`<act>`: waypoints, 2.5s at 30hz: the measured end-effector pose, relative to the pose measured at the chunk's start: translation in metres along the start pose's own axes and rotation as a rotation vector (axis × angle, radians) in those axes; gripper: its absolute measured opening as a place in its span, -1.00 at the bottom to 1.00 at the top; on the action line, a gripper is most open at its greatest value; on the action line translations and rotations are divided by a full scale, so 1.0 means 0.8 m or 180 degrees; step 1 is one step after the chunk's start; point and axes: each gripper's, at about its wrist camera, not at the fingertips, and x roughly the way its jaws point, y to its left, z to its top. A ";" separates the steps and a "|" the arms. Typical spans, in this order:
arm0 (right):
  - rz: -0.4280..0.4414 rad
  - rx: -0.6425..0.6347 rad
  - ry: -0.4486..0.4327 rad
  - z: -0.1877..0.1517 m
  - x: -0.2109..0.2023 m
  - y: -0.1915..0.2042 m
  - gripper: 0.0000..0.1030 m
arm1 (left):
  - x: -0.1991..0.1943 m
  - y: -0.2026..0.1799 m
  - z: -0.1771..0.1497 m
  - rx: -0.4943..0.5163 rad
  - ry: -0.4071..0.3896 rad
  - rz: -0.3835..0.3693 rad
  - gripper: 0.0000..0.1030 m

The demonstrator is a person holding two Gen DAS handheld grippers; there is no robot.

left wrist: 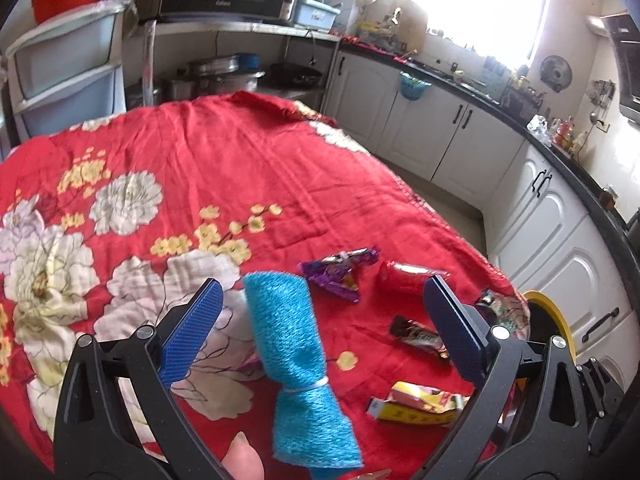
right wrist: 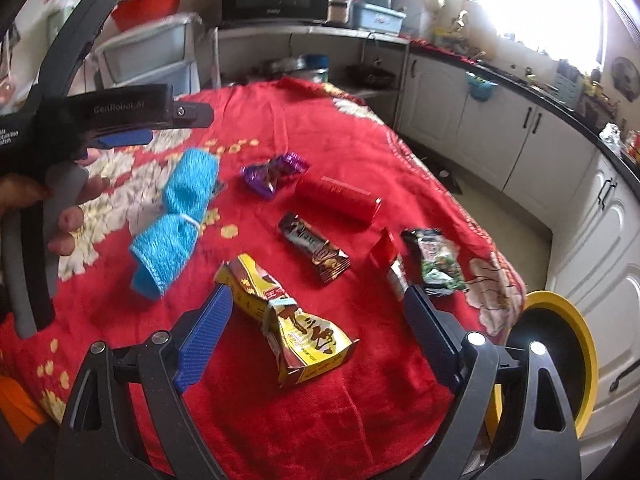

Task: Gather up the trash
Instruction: 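Grasp the yellow snack wrapper with the right tool while the left tool grasps the blue scrubber, then carry the yellow wrapper with the right tool while the left tool carries the blue scrubber to the bin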

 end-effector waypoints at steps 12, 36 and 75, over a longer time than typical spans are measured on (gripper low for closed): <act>0.0138 -0.0632 0.0384 0.006 0.051 0.025 0.64 | 0.041 0.027 -0.025 -0.0285 0.0454 -0.0091 0.79; 0.0404 -0.0549 0.0675 0.000 0.091 0.029 -0.35 | 0.051 0.017 -0.060 -0.0196 0.0902 -0.0307 0.20; 0.0393 0.0477 0.0014 -0.015 -0.012 -0.041 -0.36 | -0.001 -0.037 -0.063 0.0231 0.0761 -0.0592 -0.58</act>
